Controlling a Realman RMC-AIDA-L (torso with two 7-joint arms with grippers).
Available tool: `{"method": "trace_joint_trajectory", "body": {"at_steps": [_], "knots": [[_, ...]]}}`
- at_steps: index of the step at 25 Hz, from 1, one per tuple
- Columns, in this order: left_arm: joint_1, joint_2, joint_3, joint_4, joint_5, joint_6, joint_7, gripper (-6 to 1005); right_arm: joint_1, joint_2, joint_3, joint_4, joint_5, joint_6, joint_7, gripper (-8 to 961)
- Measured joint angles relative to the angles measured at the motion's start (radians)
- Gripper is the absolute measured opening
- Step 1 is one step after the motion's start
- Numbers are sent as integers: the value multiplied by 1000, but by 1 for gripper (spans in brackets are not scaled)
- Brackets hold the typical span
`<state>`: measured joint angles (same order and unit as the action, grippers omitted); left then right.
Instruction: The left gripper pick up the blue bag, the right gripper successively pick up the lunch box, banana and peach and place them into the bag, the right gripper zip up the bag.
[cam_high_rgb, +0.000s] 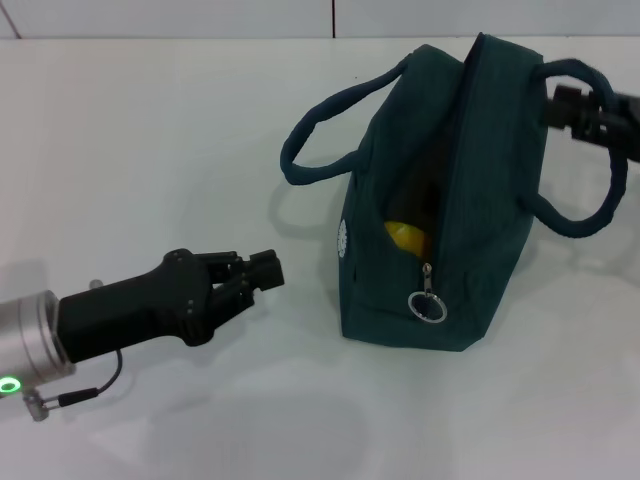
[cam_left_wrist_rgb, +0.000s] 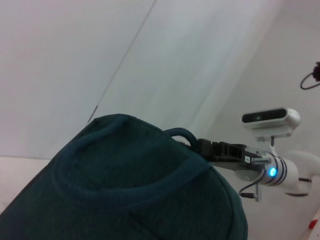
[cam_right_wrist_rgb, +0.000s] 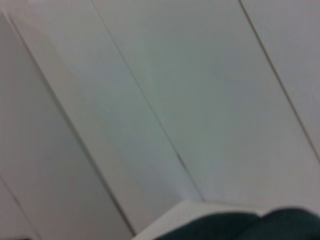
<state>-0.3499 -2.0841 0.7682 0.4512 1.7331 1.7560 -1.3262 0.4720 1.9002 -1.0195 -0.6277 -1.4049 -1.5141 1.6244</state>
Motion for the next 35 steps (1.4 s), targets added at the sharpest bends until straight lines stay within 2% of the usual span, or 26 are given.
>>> {"method": "trace_joint_trajectory", "body": {"at_steps": [2, 5, 7, 12, 15, 18, 20, 26, 29, 33, 35], "knots": [[-7, -2, 3, -19, 0, -1, 42, 101, -4, -4, 4, -7, -22, -20, 28, 395], [-35, -2, 3, -66, 1, -5, 106, 219, -10, -19, 6, -9, -37, -61, 74, 451], [-46, -2, 4, -81, 3, -8, 119, 298, -11, -38, 7, -10, -73, -93, 134, 488], [-62, -3, 4, -93, 6, -12, 138, 392, -34, -46, 26, -24, -119, -63, 157, 496], [-64, -4, 4, -94, 3, -12, 154, 448, -63, -36, 75, -48, -121, -56, 121, 496], [-63, -5, 4, -96, 2, -12, 166, 504, -97, -14, 140, -97, -121, -66, 82, 495], [-65, -5, 3, -99, 2, -12, 171, 522, -113, -6, 152, -125, -122, -65, 80, 495], [-65, -5, -3, -107, 0, -12, 184, 557, -123, -11, 163, -128, -149, -9, 85, 495], [-62, -5, -3, -107, -7, -12, 184, 555, -137, -2, 193, -134, -155, 11, 62, 494], [-58, -5, -3, -107, -21, -12, 184, 553, -144, 19, 270, -153, -152, -10, 5, 494], [-58, -5, -3, -108, -22, -12, 184, 553, -146, 42, 347, -160, -147, -75, -54, 494]]}}
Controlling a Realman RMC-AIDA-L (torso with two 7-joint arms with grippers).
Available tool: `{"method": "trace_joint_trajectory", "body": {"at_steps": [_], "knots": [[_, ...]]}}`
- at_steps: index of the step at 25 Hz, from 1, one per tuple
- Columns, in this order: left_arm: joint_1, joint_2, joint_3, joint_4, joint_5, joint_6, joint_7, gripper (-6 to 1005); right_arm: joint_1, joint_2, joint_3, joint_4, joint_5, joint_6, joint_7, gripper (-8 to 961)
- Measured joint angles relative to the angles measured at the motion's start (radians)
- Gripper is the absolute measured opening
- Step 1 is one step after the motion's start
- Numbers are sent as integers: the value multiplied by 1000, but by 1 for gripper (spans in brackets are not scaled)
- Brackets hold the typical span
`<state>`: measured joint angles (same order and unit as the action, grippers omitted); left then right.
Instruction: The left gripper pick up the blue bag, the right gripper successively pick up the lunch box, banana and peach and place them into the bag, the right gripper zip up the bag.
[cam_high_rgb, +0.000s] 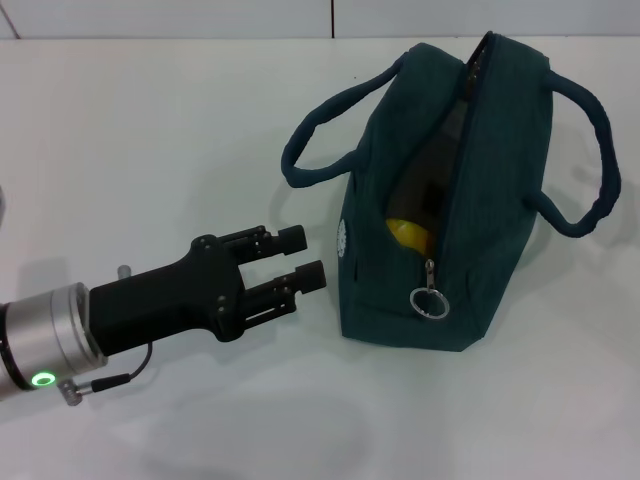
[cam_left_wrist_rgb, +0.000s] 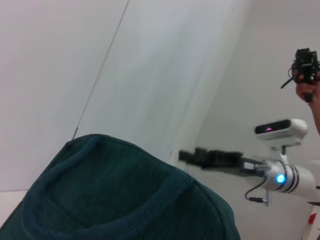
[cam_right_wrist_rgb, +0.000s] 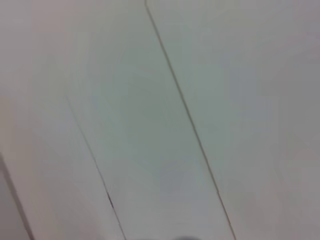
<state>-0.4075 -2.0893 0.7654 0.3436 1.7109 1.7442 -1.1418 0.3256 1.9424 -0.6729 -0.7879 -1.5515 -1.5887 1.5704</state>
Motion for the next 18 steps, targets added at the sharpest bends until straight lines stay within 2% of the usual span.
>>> {"method": "trace_joint_trajectory", "body": {"at_steps": [3, 4, 6, 7, 8, 9, 14, 18], "knots": [[1, 0, 0, 0, -2, 0, 0, 553, 0, 27, 107, -3, 20, -115, -80, 494], [1, 0, -1, 0, -3, 0, 0, 553, 0, 36, 150, -4, 30, -192, -116, 494], [1, 0, -2, 0, -9, -1, 0, 553, 2, 41, 193, 5, 39, -348, -171, 493], [2, 0, -3, 0, -16, -3, 0, 554, 4, 40, 197, 12, 38, -407, -188, 493], [2, 0, -3, 0, -22, -5, 0, 554, 8, 36, 179, 28, 31, -520, -203, 493], [2, 0, -3, 0, -29, -8, 1, 554, 8, 36, 179, 28, 31, -520, -203, 493], [-5, 0, -3, 0, -43, -21, 1, 554, 3, 35, -38, 39, -36, -548, -231, 493], [-13, 0, -3, 0, -46, -24, 1, 554, 29, 50, -87, 59, -164, -482, -234, 492]]}}
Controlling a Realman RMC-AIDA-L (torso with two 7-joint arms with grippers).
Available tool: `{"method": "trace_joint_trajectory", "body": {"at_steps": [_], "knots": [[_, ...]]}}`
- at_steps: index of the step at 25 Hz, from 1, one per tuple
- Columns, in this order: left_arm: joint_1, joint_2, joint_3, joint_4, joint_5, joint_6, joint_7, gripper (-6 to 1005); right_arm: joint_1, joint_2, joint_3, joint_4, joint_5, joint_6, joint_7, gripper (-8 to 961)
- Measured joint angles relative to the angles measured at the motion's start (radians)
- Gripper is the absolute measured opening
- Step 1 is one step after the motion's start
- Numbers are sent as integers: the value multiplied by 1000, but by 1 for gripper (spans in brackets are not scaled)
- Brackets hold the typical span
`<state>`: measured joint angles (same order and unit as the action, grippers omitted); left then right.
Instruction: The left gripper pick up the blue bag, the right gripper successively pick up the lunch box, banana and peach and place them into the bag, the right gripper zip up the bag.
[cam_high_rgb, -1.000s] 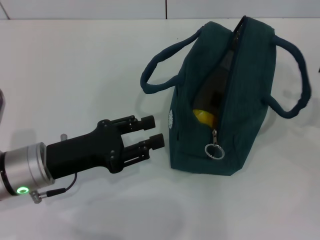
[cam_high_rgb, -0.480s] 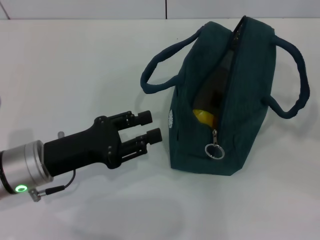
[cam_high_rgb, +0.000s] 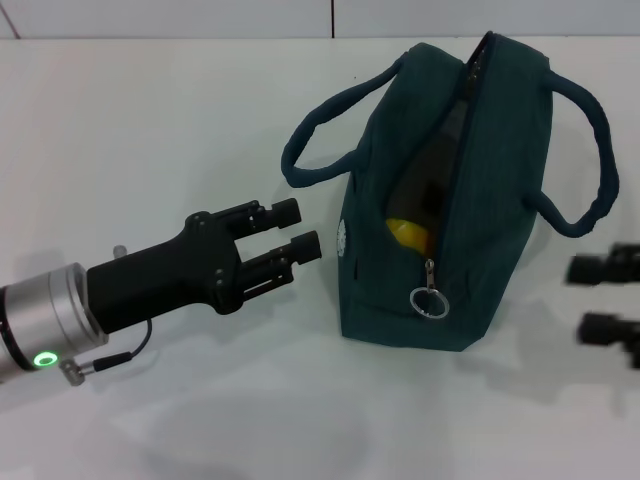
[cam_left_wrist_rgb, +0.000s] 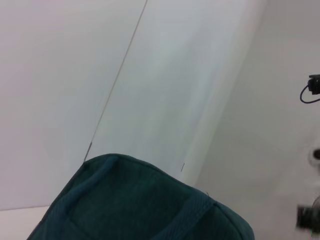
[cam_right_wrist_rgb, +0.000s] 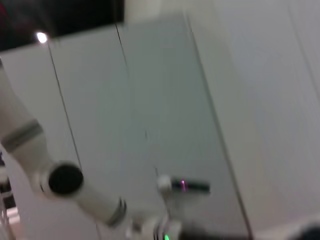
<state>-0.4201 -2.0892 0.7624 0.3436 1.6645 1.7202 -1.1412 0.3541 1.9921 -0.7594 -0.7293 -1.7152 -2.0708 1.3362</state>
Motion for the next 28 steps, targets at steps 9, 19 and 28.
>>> {"method": "trace_joint_trajectory", "body": {"at_steps": [9, 19, 28], "knots": [[0, 0, 0, 0, -9, -10, 0, 554, 75, 17, -57, 118, -130, 201, -23, 492], [0, 0, 0, 0, -10, -29, 0, 555, 171, 23, -167, 221, -126, 327, -25, 489], [1, 0, 0, 0, -9, -43, 0, 555, 232, 32, -191, 275, -119, 377, -26, 486]]}}
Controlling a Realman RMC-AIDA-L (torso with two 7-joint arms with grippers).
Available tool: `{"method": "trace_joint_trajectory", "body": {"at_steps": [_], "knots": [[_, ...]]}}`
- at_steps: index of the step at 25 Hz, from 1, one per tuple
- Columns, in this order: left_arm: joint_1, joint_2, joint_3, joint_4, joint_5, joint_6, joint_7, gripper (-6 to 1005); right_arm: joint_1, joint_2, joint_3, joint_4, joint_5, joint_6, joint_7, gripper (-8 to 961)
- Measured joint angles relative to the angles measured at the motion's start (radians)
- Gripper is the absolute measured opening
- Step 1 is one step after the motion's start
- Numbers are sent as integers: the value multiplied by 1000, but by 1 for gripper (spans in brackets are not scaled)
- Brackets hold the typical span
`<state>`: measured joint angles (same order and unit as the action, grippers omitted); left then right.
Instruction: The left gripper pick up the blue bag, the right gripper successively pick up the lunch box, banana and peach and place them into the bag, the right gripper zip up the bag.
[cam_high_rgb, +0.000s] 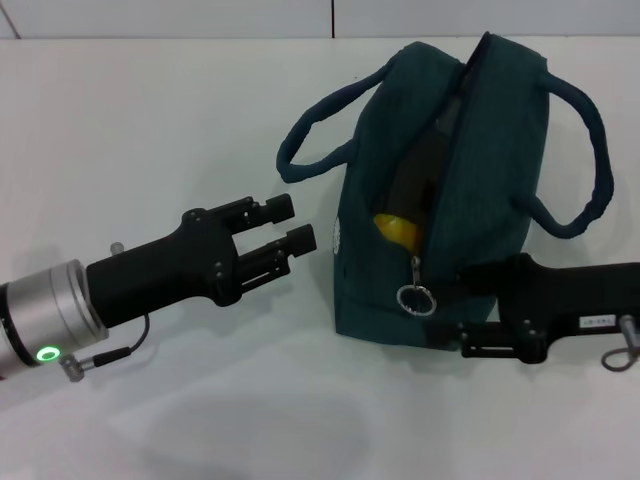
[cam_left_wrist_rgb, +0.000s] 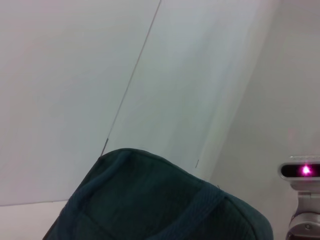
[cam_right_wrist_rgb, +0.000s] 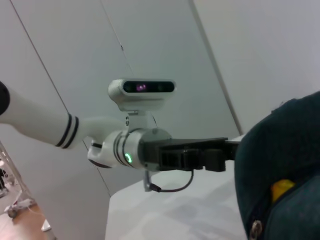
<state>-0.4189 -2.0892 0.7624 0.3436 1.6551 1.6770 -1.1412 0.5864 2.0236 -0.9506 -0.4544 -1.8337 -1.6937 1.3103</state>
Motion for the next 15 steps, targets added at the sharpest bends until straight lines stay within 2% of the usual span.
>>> {"method": "trace_joint_trajectory", "body": {"at_steps": [8, 15], "knots": [[10, 0, 0, -13, -2, 0, 10, 556, 35, 5, -20, 57, 28, 91, 0, 484], [12, 0, 0, -25, -21, 0, 24, 556, 36, 5, -21, 63, 33, 100, -9, 482]]}}
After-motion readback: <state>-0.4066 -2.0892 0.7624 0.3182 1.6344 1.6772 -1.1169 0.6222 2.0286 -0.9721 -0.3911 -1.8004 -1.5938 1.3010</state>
